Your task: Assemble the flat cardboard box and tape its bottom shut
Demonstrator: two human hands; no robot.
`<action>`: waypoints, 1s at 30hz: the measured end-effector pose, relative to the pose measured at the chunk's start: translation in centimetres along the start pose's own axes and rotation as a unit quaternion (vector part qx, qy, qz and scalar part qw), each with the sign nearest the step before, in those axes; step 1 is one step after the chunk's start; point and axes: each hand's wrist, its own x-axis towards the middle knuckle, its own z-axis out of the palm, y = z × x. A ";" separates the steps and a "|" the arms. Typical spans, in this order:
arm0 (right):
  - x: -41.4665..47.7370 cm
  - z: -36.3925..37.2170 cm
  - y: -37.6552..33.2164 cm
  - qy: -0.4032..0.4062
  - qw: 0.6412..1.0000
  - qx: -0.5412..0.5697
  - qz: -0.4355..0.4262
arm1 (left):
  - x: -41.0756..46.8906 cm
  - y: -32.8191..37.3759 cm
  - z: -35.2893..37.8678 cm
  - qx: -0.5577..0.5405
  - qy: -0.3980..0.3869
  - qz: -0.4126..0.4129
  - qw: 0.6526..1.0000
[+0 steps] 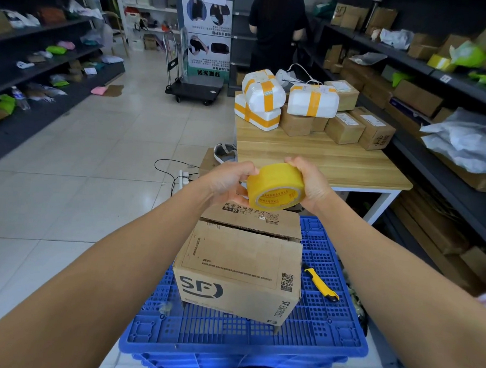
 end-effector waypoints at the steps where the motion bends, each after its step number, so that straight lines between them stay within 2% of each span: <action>1: 0.0 0.1 0.0 0.000 1.000 -0.004 -0.001 | 0.1 0.0 0.0 -0.001 0.005 -0.001 1.000; 7: 0.2 0.2 0.0 0.006 1.000 -0.014 -0.012 | 0.5 -0.5 0.2 0.027 0.054 0.022 0.998; 10: 0.2 0.1 -0.2 0.014 1.000 -0.008 -0.011 | 0.3 -0.3 0.1 0.000 0.007 0.014 1.000; 17: 0.1 0.2 0.1 0.022 1.000 0.008 -0.003 | 0.2 0.0 -0.4 0.001 -0.033 0.004 0.999; 26: 0.4 -0.1 0.3 0.012 1.000 0.021 0.002 | 0.0 -0.1 -0.8 -0.031 -0.065 0.000 0.997; 30: 0.3 0.0 0.2 0.010 1.000 0.014 0.000 | -0.1 -0.2 -0.6 -0.032 -0.045 0.000 0.998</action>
